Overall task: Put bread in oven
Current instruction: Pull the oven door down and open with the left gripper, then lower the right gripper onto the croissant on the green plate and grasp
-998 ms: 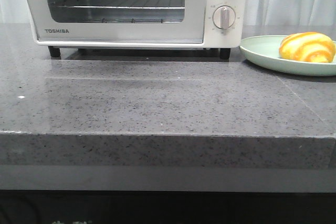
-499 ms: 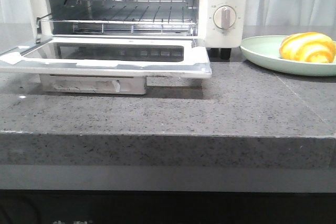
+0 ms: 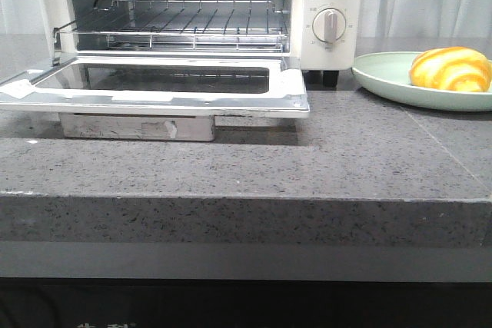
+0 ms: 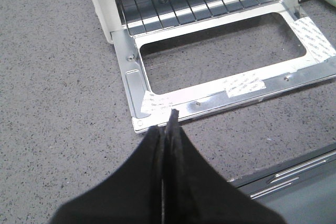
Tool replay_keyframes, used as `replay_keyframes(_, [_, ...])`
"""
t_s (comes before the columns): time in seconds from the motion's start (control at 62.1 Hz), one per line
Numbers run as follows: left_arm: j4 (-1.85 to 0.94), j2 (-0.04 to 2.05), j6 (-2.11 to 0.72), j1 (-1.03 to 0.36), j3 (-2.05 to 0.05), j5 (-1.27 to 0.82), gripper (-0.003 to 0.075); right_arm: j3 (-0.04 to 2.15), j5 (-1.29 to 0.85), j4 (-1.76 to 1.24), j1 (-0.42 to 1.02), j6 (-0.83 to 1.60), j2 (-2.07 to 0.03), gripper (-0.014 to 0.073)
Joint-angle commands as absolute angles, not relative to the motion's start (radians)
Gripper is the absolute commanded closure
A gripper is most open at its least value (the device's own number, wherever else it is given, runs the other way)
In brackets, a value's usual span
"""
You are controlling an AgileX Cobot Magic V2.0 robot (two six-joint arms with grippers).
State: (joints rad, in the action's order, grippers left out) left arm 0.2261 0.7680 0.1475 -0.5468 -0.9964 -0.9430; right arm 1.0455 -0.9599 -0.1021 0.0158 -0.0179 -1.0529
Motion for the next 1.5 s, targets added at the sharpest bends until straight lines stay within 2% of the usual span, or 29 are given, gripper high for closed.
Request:
replay_keyframes(0.0, [0.240,0.764,0.160,-0.547,-1.020,-0.872,0.0738,1.117,-0.946,-0.140,0.010,-0.009,-1.130,0.0027])
replay_keyframes(0.483, [0.240,0.764,0.160,-0.547,-1.020,-0.868,0.0738,1.333,-0.948,-0.195,0.010,-0.009,-1.505,0.0027])
replay_keyframes(1.142, [0.240,0.764,0.160,-0.547,-1.020,-0.867,0.0738,1.482,-0.978,-0.196,0.010,-0.009,-1.739,0.0030])
replay_keyframes(1.223, [0.240,0.764,0.160,-0.547,-1.020,-0.867,0.0738,1.485,-0.994,-0.196,0.010,-0.009,-1.742,0.0097])
replay_keyframes(1.384, [0.240,0.764,0.160,-0.547,-1.020,-0.867,0.0738,1.486,-1.001,-0.194,0.010,-0.009,-1.742,0.0338])
replay_keyframes(1.48, [0.240,0.764,0.160,-0.547,-1.020,-0.867,0.0738,1.500,-1.013,-0.194,0.010,-0.008,-1.742,0.0372])
